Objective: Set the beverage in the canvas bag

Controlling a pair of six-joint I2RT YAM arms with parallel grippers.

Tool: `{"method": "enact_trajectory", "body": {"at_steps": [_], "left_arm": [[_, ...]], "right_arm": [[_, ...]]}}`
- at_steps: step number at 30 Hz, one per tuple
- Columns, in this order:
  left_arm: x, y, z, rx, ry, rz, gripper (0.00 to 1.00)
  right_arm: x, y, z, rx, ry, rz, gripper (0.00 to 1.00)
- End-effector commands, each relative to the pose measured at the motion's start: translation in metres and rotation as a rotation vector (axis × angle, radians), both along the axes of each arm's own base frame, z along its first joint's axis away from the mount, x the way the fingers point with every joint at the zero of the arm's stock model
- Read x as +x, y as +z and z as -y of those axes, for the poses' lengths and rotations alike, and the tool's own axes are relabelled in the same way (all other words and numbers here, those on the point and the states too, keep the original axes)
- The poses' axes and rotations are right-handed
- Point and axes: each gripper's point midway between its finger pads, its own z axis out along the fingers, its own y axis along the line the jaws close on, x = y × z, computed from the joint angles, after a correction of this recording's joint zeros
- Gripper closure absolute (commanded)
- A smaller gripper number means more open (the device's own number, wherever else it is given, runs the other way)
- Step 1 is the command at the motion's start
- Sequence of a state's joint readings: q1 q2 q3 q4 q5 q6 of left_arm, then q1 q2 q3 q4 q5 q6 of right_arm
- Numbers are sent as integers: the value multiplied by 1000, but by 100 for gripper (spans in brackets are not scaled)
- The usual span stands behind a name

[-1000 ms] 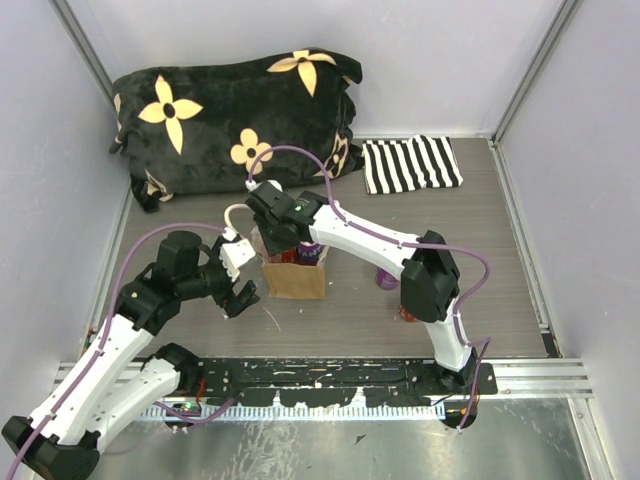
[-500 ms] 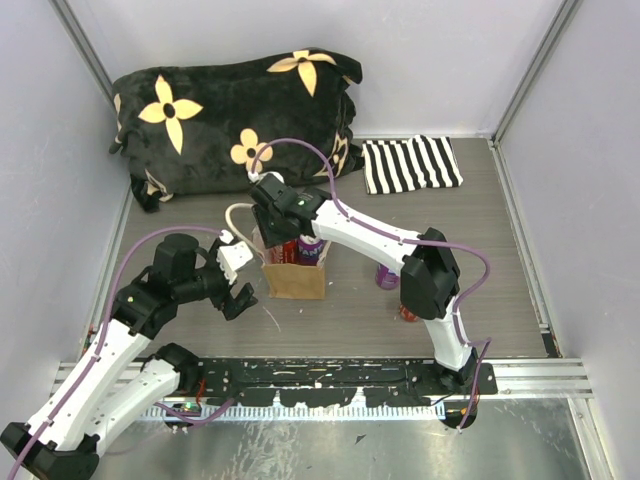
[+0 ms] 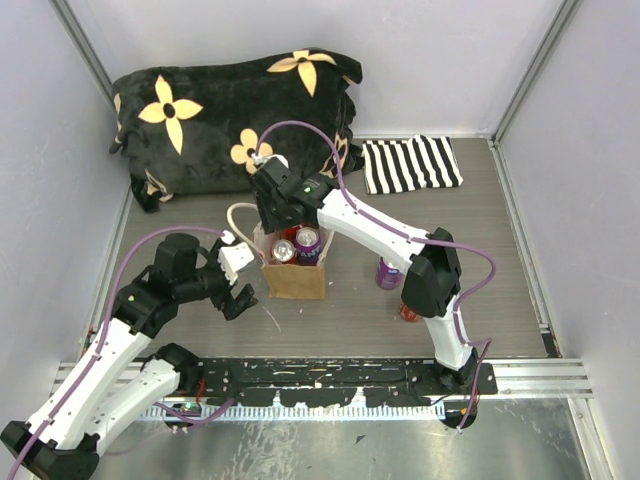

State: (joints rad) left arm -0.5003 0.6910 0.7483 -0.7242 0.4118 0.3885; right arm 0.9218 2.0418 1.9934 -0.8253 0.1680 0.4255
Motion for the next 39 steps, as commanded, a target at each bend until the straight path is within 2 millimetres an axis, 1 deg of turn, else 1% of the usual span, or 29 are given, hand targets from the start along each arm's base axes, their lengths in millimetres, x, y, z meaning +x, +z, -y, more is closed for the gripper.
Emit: {"method": "enact_trajectory", "body": {"at_steps": [1, 3, 5, 9, 11, 14, 16, 19, 20, 22, 24, 27, 31, 33, 36, 39], "left_arm": [[-1, 19, 8, -29, -47, 43, 7], [0, 22, 10, -28, -57, 49, 7], [0, 23, 12, -27, -68, 52, 8], [-3, 31, 18, -31, -105, 72, 8], [-5, 34, 22, -35, -128, 81, 8], [-4, 38, 30, -38, -161, 106, 8], [0, 41, 35, -29, -184, 141, 8], [5, 45, 40, -6, -211, 177, 7], [7, 47, 41, -6, -212, 184, 7], [9, 49, 44, -7, -218, 184, 7], [8, 47, 45, -7, -222, 178, 7], [6, 41, 46, 7, -239, 185, 7], [10, 39, 45, 31, -238, 209, 7], [11, 38, 44, 39, -235, 216, 6], [10, 36, 43, 42, -235, 209, 6], [8, 34, 41, 43, -233, 202, 6]], "right_arm": [[16, 85, 12, 95, -72, 152, 50], [24, 97, 19, 100, -86, 161, 50], [27, 100, 25, 89, -93, 158, 50], [23, 105, 44, 68, -113, 137, 50], [20, 104, 59, 46, -137, 122, 50], [18, 107, 87, 28, -194, 117, 46], [19, 116, 108, 18, -244, 137, 39], [21, 132, 147, -16, -329, 168, 28], [21, 134, 160, -35, -353, 168, 25], [18, 127, 188, -81, -392, 143, 21], [12, 116, 211, -109, -417, 112, 19], [-2, 87, 233, -157, -432, 34, 18], [-22, 53, 235, -172, -408, -62, 17], [-33, 32, 242, -201, -415, -110, 17], [-44, 0, 247, -212, -419, -176, 15], [-51, -22, 254, -233, -433, -219, 14]]}}
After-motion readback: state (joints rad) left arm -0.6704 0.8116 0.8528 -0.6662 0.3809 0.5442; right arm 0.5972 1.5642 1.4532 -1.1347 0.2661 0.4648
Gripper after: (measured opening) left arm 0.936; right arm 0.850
